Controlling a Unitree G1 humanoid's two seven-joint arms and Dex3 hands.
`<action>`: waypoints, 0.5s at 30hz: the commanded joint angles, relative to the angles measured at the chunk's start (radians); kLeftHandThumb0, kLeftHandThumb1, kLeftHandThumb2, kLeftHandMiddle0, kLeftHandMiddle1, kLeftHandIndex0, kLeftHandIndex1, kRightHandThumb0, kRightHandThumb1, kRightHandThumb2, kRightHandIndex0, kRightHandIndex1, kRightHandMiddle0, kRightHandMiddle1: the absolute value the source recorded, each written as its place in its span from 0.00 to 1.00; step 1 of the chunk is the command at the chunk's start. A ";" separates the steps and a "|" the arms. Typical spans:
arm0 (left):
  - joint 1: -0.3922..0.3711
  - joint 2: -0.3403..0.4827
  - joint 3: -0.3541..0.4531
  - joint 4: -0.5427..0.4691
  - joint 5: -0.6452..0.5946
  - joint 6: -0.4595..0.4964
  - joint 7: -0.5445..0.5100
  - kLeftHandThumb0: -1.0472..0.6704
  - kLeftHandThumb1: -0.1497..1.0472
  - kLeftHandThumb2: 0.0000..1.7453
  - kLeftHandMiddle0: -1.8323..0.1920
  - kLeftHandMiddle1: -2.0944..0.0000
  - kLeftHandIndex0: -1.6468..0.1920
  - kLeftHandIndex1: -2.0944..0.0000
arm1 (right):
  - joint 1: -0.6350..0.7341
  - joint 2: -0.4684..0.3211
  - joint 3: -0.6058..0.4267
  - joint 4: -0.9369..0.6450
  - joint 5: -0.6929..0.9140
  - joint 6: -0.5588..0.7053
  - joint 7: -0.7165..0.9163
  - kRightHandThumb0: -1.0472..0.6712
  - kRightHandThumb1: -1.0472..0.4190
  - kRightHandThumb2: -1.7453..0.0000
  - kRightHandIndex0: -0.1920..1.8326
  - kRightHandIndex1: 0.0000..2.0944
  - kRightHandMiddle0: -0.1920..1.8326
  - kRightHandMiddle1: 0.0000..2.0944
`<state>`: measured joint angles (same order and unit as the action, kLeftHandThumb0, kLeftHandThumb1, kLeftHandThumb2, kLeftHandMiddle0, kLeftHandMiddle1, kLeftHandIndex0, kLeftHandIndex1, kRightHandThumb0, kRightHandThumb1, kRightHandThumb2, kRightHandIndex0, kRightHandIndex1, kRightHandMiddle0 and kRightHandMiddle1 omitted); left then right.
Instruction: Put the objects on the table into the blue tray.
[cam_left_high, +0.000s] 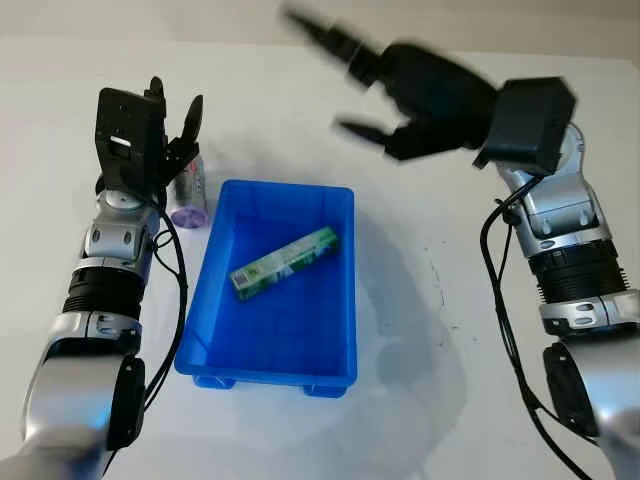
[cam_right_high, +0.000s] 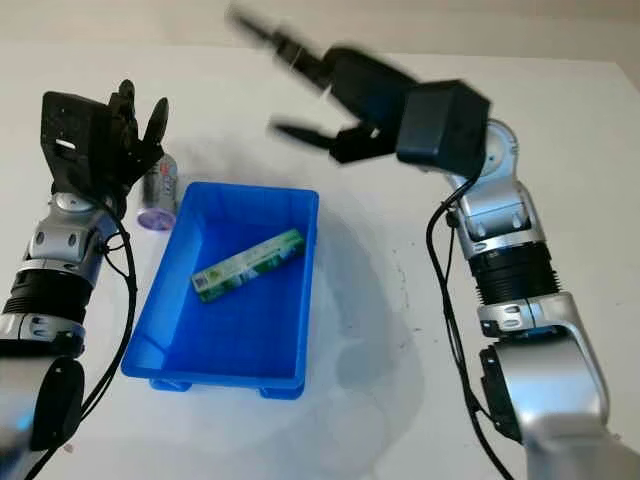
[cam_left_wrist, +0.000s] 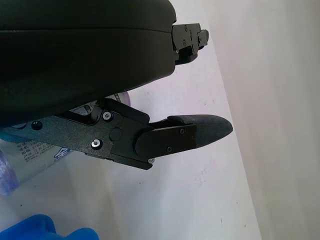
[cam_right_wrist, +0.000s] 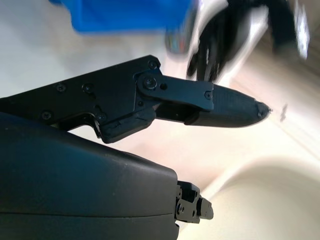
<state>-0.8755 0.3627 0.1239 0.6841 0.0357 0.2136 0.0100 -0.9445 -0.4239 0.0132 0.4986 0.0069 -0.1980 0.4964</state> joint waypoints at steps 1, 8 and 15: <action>-0.021 0.004 -0.002 0.006 0.003 -0.011 -0.003 0.23 1.00 0.31 0.98 0.98 0.96 0.97 | 0.015 0.018 -0.061 0.042 0.039 0.056 -0.053 0.14 0.00 0.60 0.00 0.00 0.00 0.00; -0.024 0.005 -0.003 -0.001 0.009 0.008 0.006 0.23 1.00 0.30 0.97 0.97 0.95 0.97 | 0.033 0.034 -0.177 0.154 0.105 0.202 -0.218 0.16 0.00 0.57 0.00 0.00 0.00 0.00; -0.021 0.010 0.001 -0.003 0.004 0.001 -0.007 0.23 1.00 0.30 0.97 0.98 0.95 0.97 | 0.091 0.050 -0.226 0.172 0.144 0.239 -0.269 0.19 0.00 0.55 0.00 0.00 0.00 0.00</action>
<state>-0.8762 0.3630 0.1239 0.6905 0.0384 0.2216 0.0062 -0.8749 -0.3846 -0.2024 0.6734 0.1402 0.0319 0.2316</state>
